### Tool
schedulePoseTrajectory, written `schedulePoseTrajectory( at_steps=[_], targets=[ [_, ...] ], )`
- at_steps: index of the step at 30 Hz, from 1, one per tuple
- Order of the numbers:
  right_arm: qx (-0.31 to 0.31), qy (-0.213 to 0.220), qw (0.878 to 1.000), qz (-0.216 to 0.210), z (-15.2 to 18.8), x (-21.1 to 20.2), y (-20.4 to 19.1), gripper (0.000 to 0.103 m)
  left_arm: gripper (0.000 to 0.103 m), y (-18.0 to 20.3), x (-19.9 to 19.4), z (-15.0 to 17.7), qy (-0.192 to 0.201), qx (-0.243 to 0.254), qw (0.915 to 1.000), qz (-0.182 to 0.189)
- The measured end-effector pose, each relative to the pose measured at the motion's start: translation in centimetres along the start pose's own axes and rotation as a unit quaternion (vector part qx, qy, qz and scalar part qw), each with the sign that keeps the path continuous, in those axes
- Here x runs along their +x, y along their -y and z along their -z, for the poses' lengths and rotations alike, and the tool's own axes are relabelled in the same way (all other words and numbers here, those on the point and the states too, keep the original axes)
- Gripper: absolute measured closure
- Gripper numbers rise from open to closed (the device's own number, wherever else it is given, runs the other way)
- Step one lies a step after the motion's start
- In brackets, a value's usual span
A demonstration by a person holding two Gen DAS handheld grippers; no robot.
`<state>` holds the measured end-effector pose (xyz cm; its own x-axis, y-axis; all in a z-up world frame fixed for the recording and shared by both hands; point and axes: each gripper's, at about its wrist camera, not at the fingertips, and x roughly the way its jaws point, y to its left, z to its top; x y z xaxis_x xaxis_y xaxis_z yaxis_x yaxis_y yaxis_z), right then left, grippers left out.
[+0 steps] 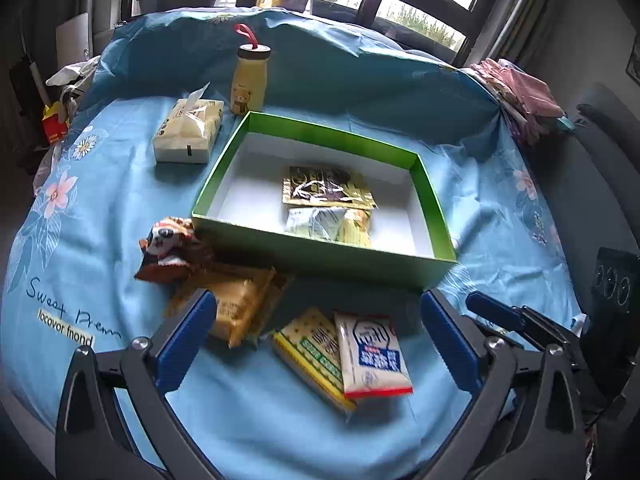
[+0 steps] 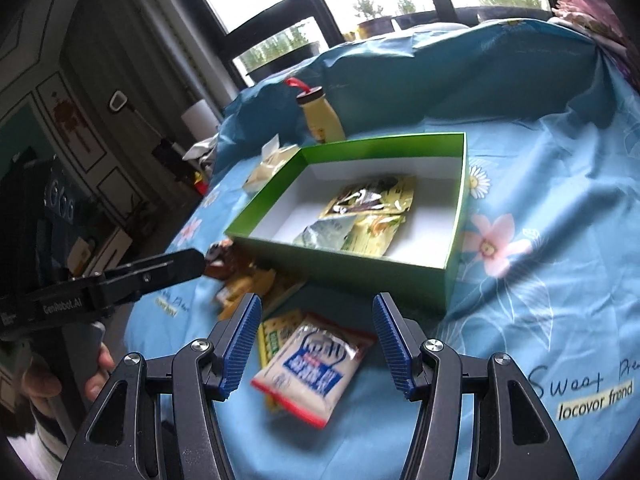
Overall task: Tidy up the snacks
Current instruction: 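Move the right tool toward the white-blue packet beside the crackers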
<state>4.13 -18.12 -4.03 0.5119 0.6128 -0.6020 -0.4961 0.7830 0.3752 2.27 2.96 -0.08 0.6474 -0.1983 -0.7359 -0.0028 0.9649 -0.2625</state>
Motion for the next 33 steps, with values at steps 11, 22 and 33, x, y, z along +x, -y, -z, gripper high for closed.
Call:
schedulePoseTrajectory(
  at_steps=[11, 22, 33],
  targets=[
    [-0.009, -0.027, 1.000, -0.003, 2.7, -0.7, -0.8, 0.044, 0.001, -0.4, -0.4, 2.2, -0.025, -0.020, 0.9993, 0.017],
    [0.020, -0.058, 0.998, -0.021, 4.6, 0.1, 0.3, 0.044, 0.001, -0.5, 2.1, 4.0, -0.110, -0.060, 0.9877, 0.093],
    [0.059, -0.075, 0.995, -0.042, 5.6, 1.7, 2.1, 0.044, 0.001, -0.8, 3.9, 4.4, -0.144, -0.093, 0.9734, 0.152]
  ],
)
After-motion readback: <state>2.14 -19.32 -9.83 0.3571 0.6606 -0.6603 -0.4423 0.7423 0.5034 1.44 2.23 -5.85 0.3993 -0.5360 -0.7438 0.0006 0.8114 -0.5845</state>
